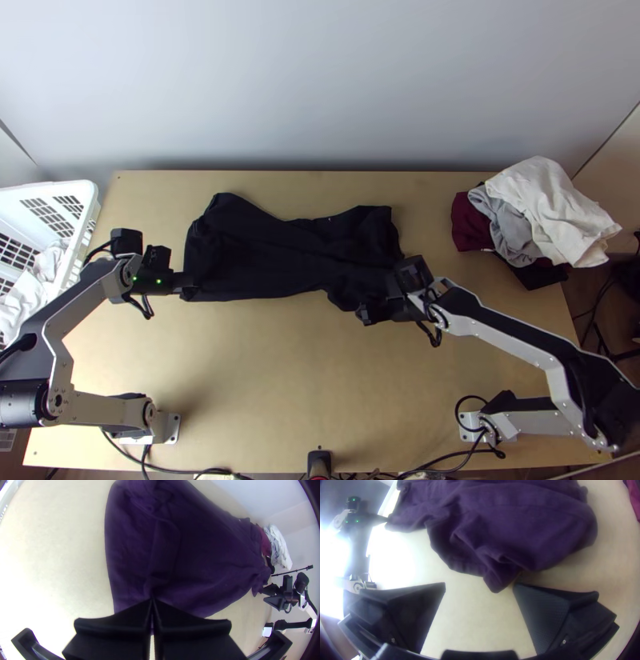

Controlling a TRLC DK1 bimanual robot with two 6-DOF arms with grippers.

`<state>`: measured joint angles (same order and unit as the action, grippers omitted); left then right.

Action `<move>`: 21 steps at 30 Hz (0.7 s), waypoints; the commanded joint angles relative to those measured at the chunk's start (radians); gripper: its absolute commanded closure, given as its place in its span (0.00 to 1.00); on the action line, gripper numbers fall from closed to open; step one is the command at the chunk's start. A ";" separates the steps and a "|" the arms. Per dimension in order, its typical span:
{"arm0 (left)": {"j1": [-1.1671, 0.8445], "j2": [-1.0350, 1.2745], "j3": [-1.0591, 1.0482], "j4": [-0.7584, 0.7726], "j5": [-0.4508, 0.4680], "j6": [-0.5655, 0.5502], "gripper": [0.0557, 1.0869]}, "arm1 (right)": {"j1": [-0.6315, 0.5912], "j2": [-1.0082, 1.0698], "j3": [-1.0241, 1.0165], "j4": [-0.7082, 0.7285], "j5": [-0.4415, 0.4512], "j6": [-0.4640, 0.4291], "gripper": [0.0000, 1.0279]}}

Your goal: Fold the t-shirt

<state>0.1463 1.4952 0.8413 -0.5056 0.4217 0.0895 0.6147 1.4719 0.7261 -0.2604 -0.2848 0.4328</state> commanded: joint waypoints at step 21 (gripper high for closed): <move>0.006 -0.049 -0.059 0.021 0.006 -0.040 0.96 | 0.013 -0.009 0.001 0.013 0.124 -0.060 0.97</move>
<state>0.1417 1.4624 0.8021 -0.4976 0.4263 0.0593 0.6254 1.5223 0.7322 -0.2493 -0.1829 0.3763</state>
